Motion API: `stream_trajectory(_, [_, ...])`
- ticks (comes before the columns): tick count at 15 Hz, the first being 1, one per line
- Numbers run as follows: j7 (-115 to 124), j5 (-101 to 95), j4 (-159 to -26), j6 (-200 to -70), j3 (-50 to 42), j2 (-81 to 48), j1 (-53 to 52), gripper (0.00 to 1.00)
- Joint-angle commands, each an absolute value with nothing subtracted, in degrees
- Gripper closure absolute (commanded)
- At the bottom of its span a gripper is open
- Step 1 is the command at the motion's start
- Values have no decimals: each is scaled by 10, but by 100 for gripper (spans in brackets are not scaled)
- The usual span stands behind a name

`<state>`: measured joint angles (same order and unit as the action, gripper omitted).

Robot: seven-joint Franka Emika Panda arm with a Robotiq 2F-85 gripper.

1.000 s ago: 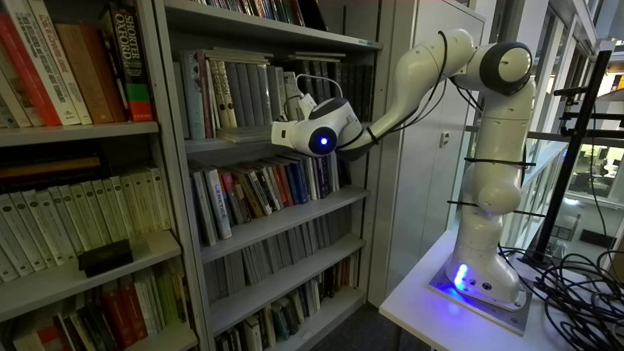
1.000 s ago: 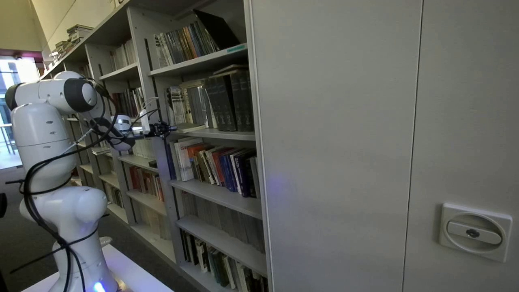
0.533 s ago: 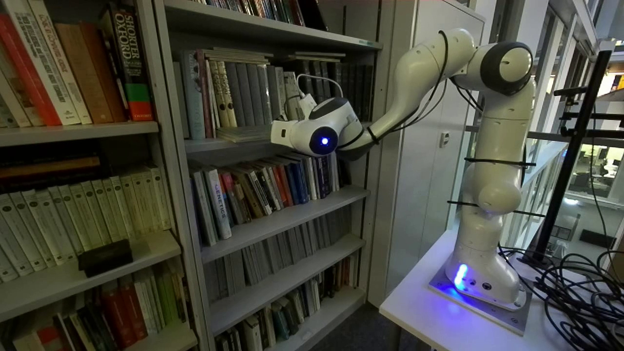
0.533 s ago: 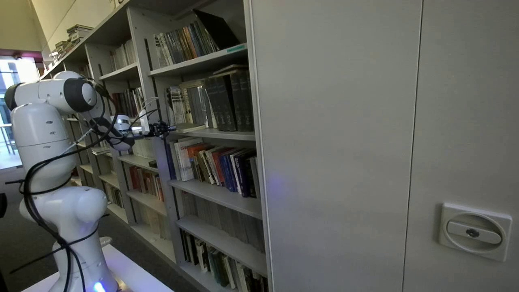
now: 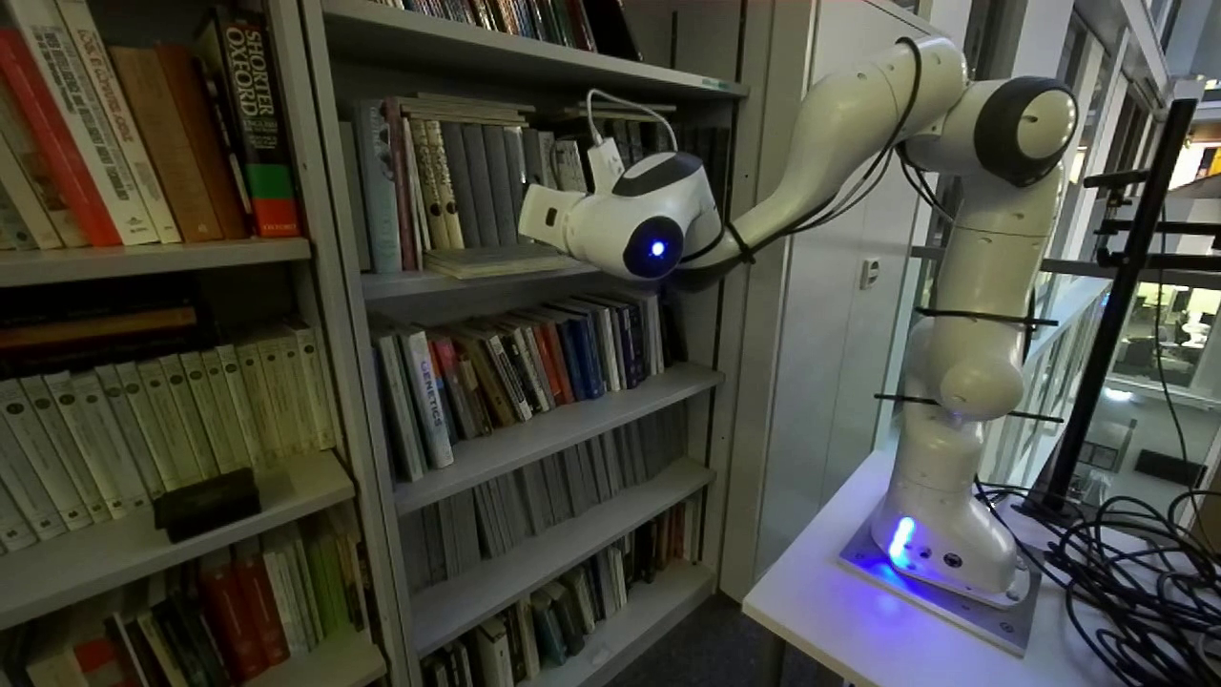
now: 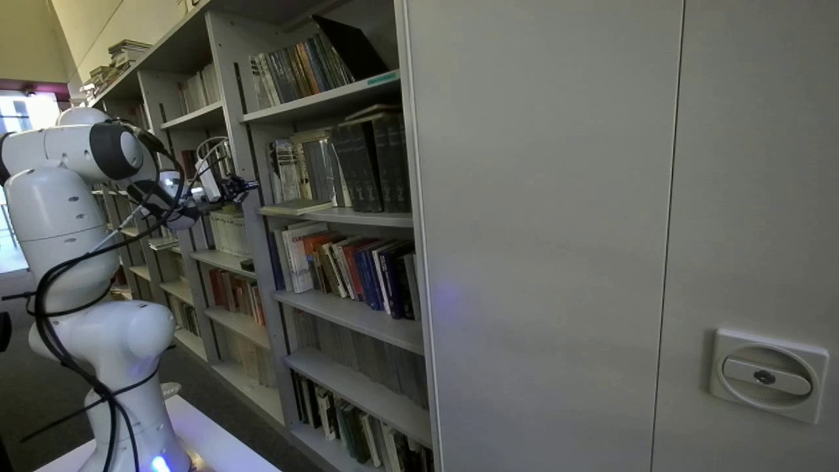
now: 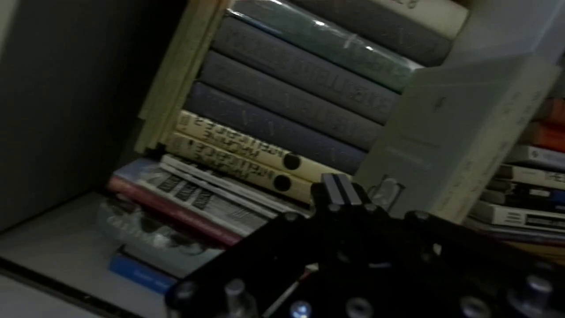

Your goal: Remove a book from the top of the upright books and put it on top of the books stacked on the book shelf

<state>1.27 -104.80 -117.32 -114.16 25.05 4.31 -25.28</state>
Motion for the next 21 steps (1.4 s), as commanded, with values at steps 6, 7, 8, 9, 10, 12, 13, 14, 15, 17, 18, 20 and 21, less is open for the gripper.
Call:
stream_trajectory(6, [164,-1201,-1056,-1097,234,-32,-236,100])
stream_trajectory(7, [187,-1201,-1038,-1102,230,-47,-233,100])
stream_trajectory(8, [207,-1198,-1023,-1114,227,-58,-230,100])
stream_trajectory(9, [173,-1182,-1066,-1111,230,-27,-236,100])
stream_trajectory(10, [178,-1182,-1058,-1111,227,-37,-236,99])
stream_trajectory(12, [178,-1182,-1059,-1111,228,-42,-236,99])
stream_trajectory(13, [178,-1182,-1059,-1111,228,-41,-237,99])
stream_trajectory(14, [177,-1181,-1059,-1111,229,-40,-239,99])
stream_trajectory(15, [177,-1181,-1059,-1111,230,-39,-239,99])
stream_trajectory(17, [177,-1181,-1059,-1111,230,-40,-239,99])
stream_trajectory(18, [177,-1181,-1059,-1111,230,-40,-239,99])
stream_trajectory(20, [174,-1176,-1052,-1114,232,-45,-241,72])
stream_trajectory(21, [167,-1173,-1041,-1112,233,-54,-243,65])
